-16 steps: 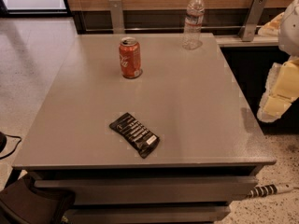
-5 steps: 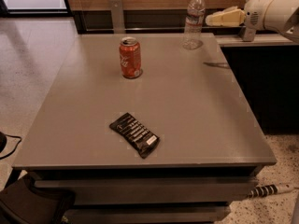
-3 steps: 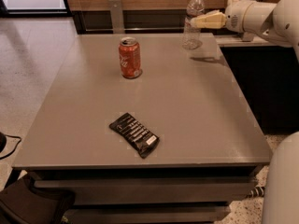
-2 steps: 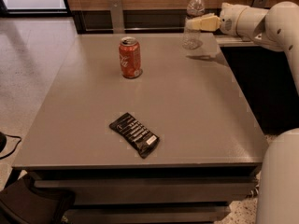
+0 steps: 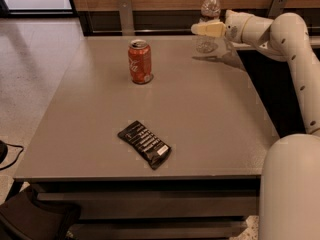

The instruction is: Move water bottle near rxbar chocolate

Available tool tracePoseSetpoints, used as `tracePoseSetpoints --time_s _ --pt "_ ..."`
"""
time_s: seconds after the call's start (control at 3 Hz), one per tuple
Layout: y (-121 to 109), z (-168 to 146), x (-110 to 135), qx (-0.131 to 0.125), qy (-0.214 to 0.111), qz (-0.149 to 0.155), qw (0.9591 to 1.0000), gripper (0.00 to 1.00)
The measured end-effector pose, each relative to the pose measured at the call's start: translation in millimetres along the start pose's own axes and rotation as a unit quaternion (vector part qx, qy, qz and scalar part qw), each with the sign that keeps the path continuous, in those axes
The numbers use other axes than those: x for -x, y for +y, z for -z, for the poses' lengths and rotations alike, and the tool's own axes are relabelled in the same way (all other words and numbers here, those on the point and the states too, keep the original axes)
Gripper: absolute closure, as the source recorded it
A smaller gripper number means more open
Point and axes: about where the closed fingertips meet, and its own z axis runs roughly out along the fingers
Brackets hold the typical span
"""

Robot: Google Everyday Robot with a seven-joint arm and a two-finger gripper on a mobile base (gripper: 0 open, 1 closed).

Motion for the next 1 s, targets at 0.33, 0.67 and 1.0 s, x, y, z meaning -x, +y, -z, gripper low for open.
tracePoseSetpoints --time_s 0.33,0.67,1.0 --pt "1.9 -1.3 -0.4 0.0 0.002 0.001 1.0 0.27" --pt "3.7 -4.1 -1.3 0.003 0.002 0.0 1.0 0.49" --pt "6.0 -7.2 -2.1 0.005 0.003 -0.001 1.0 0.72"
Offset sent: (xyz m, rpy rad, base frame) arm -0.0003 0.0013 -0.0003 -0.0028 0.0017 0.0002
